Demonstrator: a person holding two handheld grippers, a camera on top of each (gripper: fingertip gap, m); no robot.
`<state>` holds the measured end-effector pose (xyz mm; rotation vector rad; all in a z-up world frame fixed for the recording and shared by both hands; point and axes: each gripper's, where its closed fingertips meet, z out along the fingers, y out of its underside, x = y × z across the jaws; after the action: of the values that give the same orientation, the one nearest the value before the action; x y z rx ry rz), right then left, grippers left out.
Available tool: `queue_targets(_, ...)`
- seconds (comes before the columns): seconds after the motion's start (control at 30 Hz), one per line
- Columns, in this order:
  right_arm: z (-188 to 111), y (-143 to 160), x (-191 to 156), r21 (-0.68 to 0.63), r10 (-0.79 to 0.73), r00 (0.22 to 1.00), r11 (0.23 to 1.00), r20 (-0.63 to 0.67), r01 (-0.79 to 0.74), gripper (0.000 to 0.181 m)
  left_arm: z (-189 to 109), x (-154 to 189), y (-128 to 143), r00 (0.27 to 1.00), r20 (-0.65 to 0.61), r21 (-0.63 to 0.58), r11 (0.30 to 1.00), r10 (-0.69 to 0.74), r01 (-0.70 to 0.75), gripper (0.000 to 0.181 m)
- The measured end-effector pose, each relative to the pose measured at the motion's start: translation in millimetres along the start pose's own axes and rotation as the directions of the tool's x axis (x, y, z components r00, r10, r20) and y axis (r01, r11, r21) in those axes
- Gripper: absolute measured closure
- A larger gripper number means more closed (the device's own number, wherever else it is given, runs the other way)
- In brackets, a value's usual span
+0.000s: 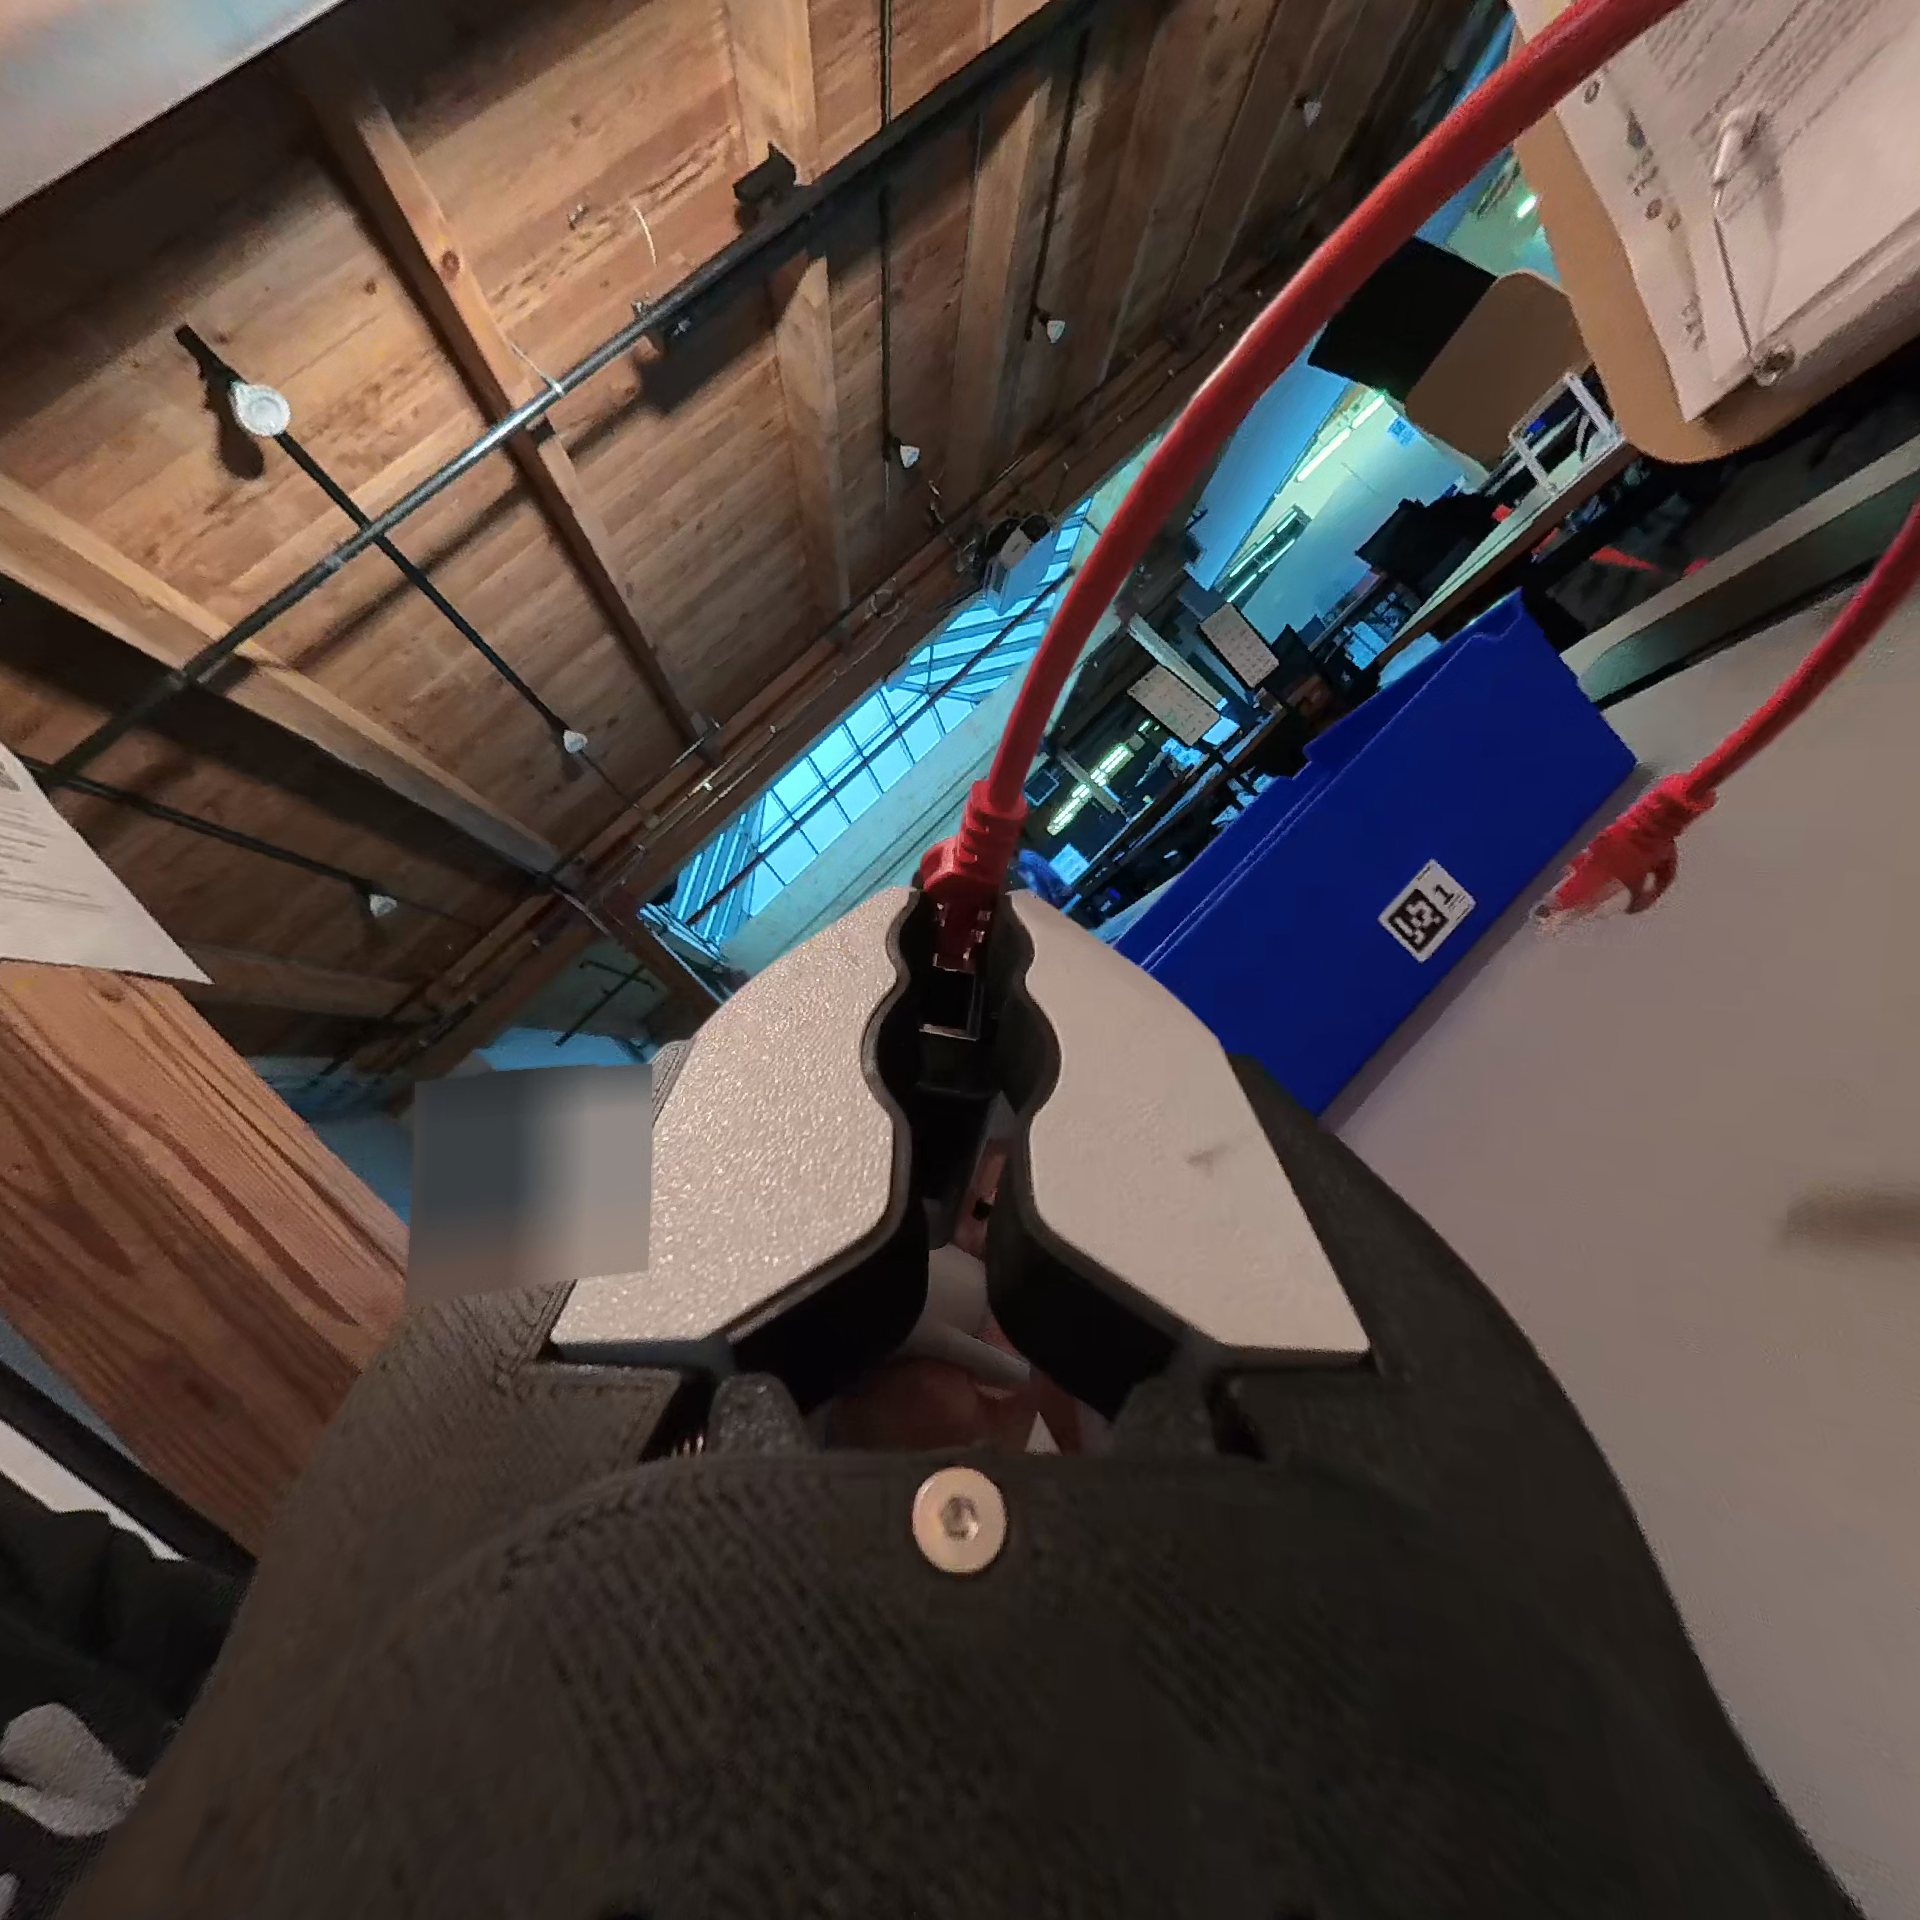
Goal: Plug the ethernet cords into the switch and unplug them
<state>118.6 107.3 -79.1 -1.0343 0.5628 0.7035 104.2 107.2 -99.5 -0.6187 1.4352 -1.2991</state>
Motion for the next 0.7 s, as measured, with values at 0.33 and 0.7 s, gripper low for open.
queue_targets(0.33, -8, -39, -10, -0.014, -0.15, 0.989, 0.989, 0.018, 0.15, 0.169, -7, -7, -5, 0.993, 0.036, 0.003, 0.994, 0.112, -0.112, 0.118)
queue_targets(0.7, -59, -102, -18, -0.301, -0.618, 0.763, 0.777, -0.191, 0.553, 0.17, -21, -38, -4, 0.997, 0.074, 0.011, 1.0, 0.024, -0.025, 0.118)
